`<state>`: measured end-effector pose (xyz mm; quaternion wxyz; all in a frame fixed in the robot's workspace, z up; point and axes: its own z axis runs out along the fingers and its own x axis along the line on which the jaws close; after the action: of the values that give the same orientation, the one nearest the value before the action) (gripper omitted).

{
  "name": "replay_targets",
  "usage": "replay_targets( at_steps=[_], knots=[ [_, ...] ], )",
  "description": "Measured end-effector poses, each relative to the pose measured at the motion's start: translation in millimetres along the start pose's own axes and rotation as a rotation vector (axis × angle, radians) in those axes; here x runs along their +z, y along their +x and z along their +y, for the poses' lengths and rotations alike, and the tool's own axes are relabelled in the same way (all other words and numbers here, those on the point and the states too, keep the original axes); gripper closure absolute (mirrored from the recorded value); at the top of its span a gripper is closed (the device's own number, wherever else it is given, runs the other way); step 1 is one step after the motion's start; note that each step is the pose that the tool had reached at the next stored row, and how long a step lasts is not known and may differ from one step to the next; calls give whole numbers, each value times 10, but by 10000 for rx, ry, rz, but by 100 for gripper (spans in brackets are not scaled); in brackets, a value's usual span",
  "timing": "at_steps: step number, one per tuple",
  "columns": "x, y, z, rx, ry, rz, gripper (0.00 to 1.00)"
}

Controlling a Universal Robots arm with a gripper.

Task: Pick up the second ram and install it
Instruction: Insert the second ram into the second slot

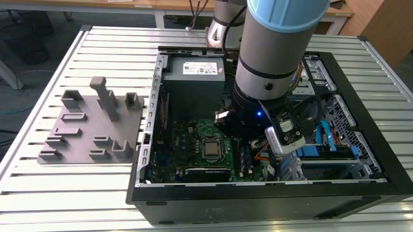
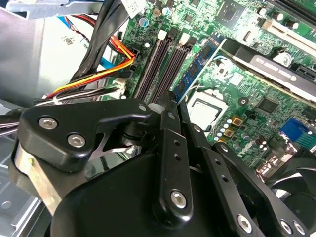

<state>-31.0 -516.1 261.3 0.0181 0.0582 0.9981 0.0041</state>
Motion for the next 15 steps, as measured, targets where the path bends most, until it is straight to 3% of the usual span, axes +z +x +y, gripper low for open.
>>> replay_targets(
  at_steps=[15],
  knots=[
    [88,3,0,0,-1,0,86]
  ],
)
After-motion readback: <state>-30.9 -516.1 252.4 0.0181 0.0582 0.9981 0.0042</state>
